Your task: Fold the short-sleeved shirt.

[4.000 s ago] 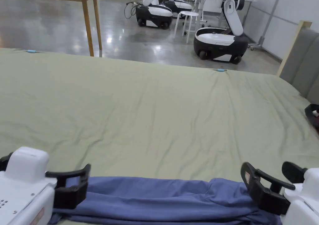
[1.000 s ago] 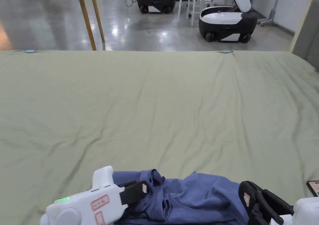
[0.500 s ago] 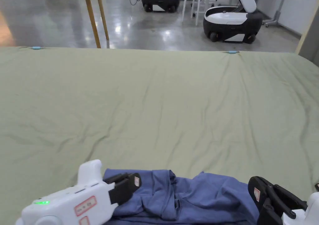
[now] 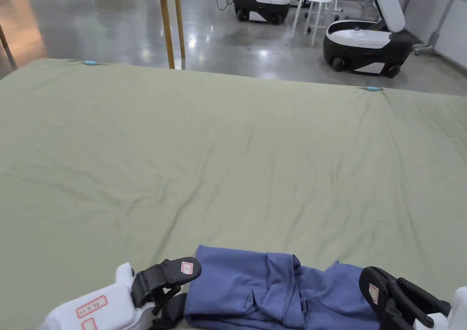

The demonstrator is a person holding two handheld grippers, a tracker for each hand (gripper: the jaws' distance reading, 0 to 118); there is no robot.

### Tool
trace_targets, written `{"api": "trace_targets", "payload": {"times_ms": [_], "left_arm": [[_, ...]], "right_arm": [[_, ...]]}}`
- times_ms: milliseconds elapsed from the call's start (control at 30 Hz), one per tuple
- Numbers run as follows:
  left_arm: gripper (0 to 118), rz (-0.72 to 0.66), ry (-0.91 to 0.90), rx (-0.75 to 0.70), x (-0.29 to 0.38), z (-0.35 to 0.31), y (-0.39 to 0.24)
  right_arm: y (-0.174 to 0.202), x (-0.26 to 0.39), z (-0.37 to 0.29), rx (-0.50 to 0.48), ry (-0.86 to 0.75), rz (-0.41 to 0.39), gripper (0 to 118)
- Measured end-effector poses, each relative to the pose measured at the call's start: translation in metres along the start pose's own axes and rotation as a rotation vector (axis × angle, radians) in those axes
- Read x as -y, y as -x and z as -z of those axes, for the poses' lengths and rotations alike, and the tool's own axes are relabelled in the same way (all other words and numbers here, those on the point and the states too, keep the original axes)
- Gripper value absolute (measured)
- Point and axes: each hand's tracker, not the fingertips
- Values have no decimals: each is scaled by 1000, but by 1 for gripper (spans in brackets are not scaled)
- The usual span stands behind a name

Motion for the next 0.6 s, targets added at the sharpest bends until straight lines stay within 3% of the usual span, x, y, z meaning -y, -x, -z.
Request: {"api": "trace_targets", "payload": {"times_ms": [100, 133, 167, 200, 233, 267, 300, 500, 600], "left_arm": [[111, -17, -14, -9, 7, 33, 8], [93, 13, -2, -50, 12, 42, 5], [66, 18, -11, -114, 14, 48, 3], [28, -10, -32, -203, 16, 52, 7], [14, -33, -45, -274, 18, 54, 11], [14, -52, -77, -296, 22, 50, 13], [14, -26, -79, -197, 22, 48, 7], [13, 151, -190, -369, 4, 5, -38], [13, 323, -221, -531, -14, -26, -68]], "right_arm": [[-3, -2, -3, 22, -2, 7, 5], [-4, -3, -3, 30, 1, 8, 5], [-6, -4, -3, 40, 4, 7, 5], [-7, -4, -4, 53, 6, 6, 5], [-8, -3, -5, 61, 7, 7, 5], [-10, -3, -6, 63, 9, 10, 5], [-11, -3, -6, 66, 12, 13, 5], [-15, -3, -14, 80, 8, 10, 5], [-16, -3, -15, 74, -2, 11, 5]]}}
